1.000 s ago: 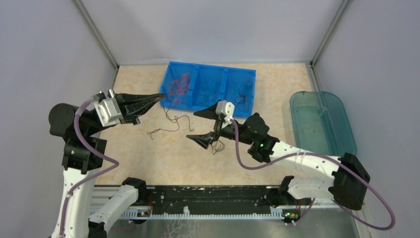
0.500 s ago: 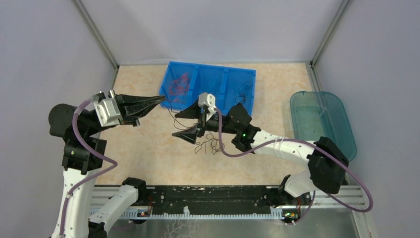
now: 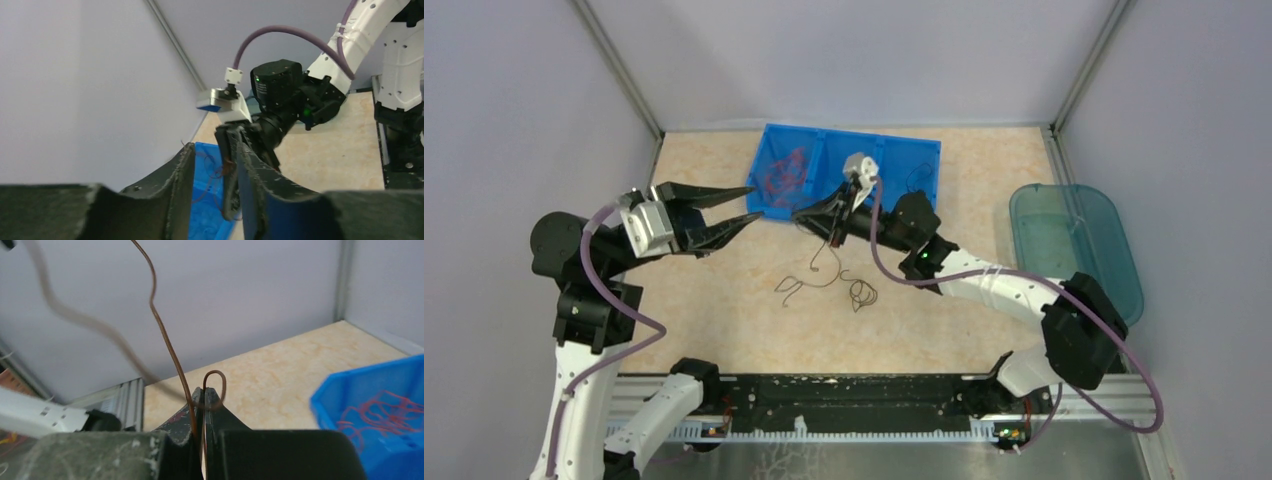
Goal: Untangle the cables
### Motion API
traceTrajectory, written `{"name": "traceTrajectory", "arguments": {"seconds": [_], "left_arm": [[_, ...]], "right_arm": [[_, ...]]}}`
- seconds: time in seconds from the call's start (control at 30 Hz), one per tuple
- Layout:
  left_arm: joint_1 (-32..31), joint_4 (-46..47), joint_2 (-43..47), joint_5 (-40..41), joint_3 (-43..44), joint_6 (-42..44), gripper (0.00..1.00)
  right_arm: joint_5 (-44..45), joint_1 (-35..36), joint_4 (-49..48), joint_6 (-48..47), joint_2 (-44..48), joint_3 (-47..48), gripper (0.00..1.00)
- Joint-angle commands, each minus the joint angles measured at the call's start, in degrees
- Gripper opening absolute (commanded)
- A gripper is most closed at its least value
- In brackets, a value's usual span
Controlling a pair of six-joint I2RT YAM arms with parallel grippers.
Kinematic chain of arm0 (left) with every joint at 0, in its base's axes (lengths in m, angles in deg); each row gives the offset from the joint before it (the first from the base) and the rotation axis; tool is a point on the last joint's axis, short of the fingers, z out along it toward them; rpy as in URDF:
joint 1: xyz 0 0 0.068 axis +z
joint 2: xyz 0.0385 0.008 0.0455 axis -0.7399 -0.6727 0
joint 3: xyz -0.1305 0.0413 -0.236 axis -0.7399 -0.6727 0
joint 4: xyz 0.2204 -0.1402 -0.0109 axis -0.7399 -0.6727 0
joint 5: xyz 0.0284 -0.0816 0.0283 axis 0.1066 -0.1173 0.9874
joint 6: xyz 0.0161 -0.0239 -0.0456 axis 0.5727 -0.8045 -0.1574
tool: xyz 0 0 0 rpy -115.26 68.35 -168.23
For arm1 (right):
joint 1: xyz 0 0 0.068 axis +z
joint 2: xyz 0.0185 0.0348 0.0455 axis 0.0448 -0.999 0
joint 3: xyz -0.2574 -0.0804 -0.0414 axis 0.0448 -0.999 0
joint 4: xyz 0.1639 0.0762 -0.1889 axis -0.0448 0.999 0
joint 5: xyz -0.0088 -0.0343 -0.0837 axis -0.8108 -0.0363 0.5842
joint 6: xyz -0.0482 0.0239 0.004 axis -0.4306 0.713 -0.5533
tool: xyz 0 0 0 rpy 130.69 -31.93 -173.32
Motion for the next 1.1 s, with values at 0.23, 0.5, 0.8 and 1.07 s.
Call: {"name": "traceTrajectory", "arguments": {"seconds": [0.23,0.5,0.8,1.07], "left_arm": [[-0.3,-6.5,1.6,4.0,-1.2,5.2,0.96],[-0.3,-10.7,2.7,6.3,-0.6,7.7,0.99],[-0.3,-11.9,3.8,7.2,-0.7,8.8,0.99],[-0.3,-12.4,3.8,7.6,-0.5,9.7,0.99]], "right_arm": [[9.7,-18.5,13.2,-4.6,5.2,6.0,0.00],[16.7,-27.0,24.3,-13.4,-4.3,14.3,0.00],[21.2,-28.8,20.6,-24.9,-13.2,18.6,0.00],[23.2,-29.2,21.4,-27.9,-18.3,21.8,0.00]]}}
